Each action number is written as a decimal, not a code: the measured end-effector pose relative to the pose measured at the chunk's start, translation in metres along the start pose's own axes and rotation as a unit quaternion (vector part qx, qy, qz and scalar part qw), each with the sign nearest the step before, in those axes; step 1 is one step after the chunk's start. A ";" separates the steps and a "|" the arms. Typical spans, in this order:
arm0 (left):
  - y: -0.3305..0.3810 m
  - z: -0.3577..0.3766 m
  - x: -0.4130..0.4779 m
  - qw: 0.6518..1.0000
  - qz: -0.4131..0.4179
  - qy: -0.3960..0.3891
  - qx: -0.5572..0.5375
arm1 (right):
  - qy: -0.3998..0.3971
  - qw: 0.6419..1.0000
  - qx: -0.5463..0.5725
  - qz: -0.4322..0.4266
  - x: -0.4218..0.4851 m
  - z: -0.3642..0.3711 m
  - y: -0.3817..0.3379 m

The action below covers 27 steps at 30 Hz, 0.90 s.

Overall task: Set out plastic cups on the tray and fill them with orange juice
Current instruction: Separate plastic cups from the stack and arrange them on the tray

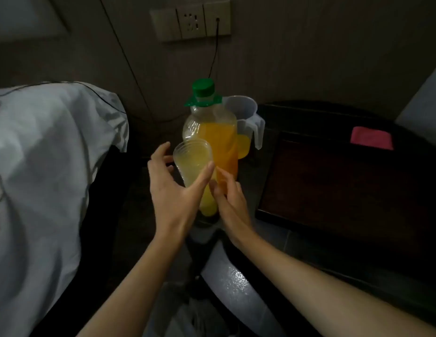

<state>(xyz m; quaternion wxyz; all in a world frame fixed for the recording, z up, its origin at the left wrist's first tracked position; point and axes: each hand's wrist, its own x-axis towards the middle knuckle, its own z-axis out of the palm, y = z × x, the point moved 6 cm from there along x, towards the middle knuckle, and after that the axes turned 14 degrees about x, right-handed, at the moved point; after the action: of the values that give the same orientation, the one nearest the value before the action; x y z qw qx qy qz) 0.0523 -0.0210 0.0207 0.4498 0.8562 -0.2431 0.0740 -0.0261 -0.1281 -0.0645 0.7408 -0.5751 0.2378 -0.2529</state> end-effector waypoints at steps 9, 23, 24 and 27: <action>-0.014 0.028 0.000 0.993 -0.029 -0.072 -0.093 | 0.004 0.999 0.036 -0.019 0.014 0.019 0.022; 0.075 0.045 -0.018 0.955 -0.047 -0.135 -0.261 | 0.110 0.985 -0.066 -0.119 -0.020 -0.048 -0.067; 0.085 0.049 -0.020 0.949 -0.047 -0.145 -0.275 | 0.120 0.981 -0.087 -0.126 -0.023 -0.056 -0.072; 0.112 0.064 -0.027 0.934 -0.045 -0.175 -0.307 | 0.151 0.960 -0.179 -0.153 -0.030 -0.082 -0.089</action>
<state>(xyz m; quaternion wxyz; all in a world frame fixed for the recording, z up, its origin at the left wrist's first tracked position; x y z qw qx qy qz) -0.0312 -0.1163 0.0567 0.6442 0.6858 -0.2897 -0.1754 -0.1109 -0.1876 0.0058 0.5336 -0.6832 0.2973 -0.4001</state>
